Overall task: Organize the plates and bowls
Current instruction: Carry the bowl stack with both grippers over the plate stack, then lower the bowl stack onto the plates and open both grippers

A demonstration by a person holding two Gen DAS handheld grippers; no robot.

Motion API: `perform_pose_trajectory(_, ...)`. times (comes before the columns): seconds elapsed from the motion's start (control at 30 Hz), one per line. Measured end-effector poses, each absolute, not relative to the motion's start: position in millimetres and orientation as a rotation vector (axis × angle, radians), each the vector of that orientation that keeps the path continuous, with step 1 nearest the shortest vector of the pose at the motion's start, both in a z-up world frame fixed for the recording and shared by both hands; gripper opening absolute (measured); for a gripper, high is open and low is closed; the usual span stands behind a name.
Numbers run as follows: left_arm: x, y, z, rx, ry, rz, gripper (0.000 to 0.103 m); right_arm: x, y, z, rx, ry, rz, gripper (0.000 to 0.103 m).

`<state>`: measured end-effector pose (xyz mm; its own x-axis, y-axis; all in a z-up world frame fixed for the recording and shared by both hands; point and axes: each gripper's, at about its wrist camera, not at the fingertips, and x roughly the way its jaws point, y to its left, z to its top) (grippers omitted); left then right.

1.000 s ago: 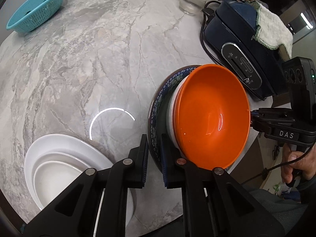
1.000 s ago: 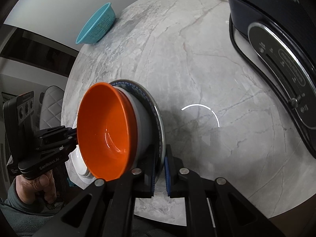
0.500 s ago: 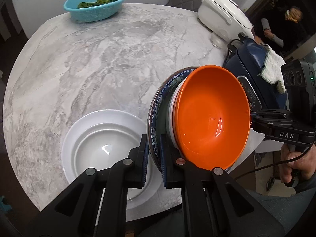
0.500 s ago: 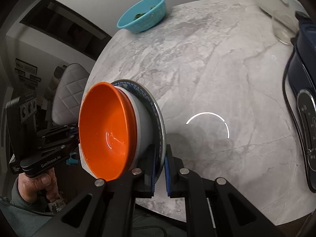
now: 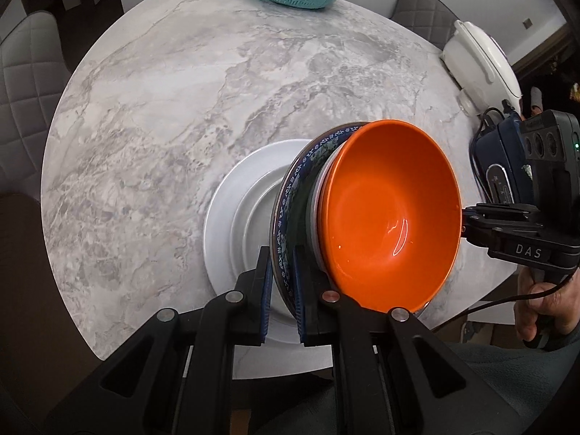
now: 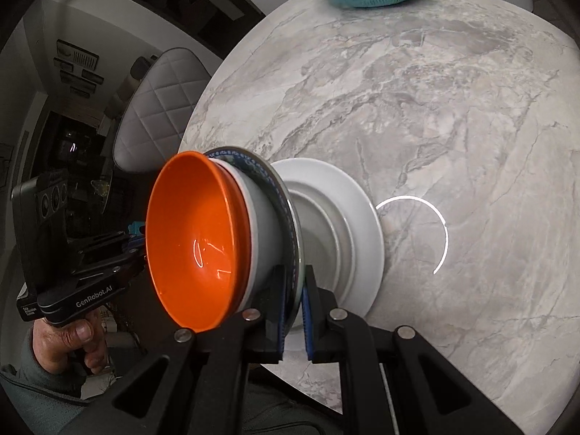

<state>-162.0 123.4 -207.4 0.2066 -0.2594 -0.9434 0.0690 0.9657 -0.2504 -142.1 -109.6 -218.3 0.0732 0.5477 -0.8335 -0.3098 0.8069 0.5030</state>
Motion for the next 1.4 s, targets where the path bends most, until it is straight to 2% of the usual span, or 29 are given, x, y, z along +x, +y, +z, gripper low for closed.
perform_pose_trajectory(0.23,-161.4,134.6,-248.5,-0.193,1.386,-0.227,0.009,-140.0,-90.6,-252.5,0.205,1.411,0.627,0.01)
perform_pose_trajectory(0.57,-149.5,129.7,-273.2,-0.156,1.413,-0.239,0.009,-132.9,-81.9,-278.0,0.18,1.436,0.589,0.011)
perform_pose_trajectory(1.03,-152.3,130.7,-260.7,-0.133,1.32,-0.215,0.011,-132.7,-85.7,-280.2,0.177,1.415,0.557,0.016)
perform_pose_trajectory(1.07,-154.0,132.7,-256.1,-0.127,1.298,-0.209,0.011,-133.5,-86.3,-278.2,0.176,1.41,0.548,0.017)
perform_pose_trajectory(1.13,-157.6,138.4,-245.7,-0.131,1.248,-0.202,0.016,-136.4,-90.4,-270.8,0.166,1.392,0.528,0.029)
perform_pose_trajectory(1.17,-160.4,141.7,-239.3,-0.125,1.216,-0.19,0.019,-138.0,-93.5,-266.1,0.167,1.38,0.518,0.042)
perform_pose_trajectory(1.2,-163.5,144.6,-232.1,-0.113,1.181,-0.172,0.029,-139.9,-97.3,-260.3,0.173,1.364,0.507,0.057)
perform_pose_trajectory(1.23,-167.1,147.2,-222.8,-0.096,1.136,-0.153,0.046,-142.5,-101.6,-253.4,0.182,1.342,0.498,0.063)
perform_pose_trajectory(1.27,-171.3,150.2,-211.0,-0.086,1.077,-0.141,0.055,-144.8,-105.3,-246.6,0.186,1.321,0.492,0.072)
perform_pose_trajectory(1.3,-175.0,153.0,-199.4,-0.081,1.019,-0.134,0.063,-147.4,-108.6,-239.3,0.189,1.299,0.49,0.076)
perform_pose_trajectory(1.4,-182.0,154.7,-165.0,-0.048,0.889,-0.089,0.066,-154.5,-114.3,-217.9,0.173,1.239,0.458,0.084)
